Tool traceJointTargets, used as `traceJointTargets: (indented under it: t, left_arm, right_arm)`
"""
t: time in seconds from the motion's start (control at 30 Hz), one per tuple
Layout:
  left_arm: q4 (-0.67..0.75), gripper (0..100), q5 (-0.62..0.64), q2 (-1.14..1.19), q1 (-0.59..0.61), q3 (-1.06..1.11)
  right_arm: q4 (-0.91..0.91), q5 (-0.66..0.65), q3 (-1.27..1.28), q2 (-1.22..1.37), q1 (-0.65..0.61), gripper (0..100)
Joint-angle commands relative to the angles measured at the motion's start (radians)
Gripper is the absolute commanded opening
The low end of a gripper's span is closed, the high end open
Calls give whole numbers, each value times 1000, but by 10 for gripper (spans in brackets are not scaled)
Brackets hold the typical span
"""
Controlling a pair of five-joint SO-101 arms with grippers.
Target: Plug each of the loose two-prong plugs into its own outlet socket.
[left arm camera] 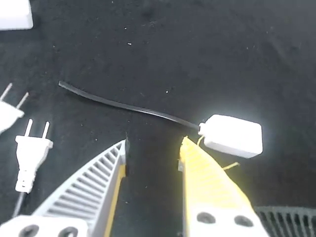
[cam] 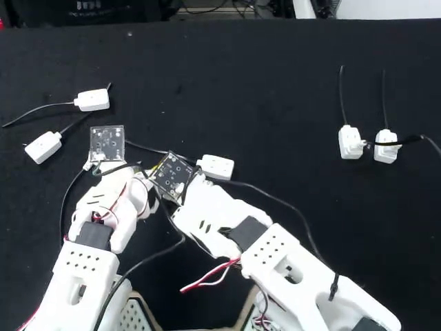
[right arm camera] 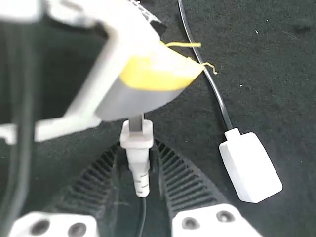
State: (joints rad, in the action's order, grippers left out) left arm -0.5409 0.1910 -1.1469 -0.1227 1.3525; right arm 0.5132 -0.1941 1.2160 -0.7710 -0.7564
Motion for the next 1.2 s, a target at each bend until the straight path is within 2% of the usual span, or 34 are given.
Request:
traceJointTargets:
  t: [0.0, 0.4, 0.6, 0.8, 1.17]
  left_arm:
    - [3, 177, -83, -3, -16, -10]
    - [2, 177, -86, -2, -16, -8]
    - [-2, 177, -83, -2, -16, -8]
    - [3, 177, -80, -8, -16, 5]
    - [3, 177, -78, -3, -16, 5]
  right_arm:
    - [-23, 6, -31, -4, 23, 11]
    - [153, 6, -22, -318, 21, 11]
    - [160, 6, -22, -335, 25, 11]
    - [153, 6, -31, -337, 86, 11]
    - [152, 12, -53, -332, 87, 11]
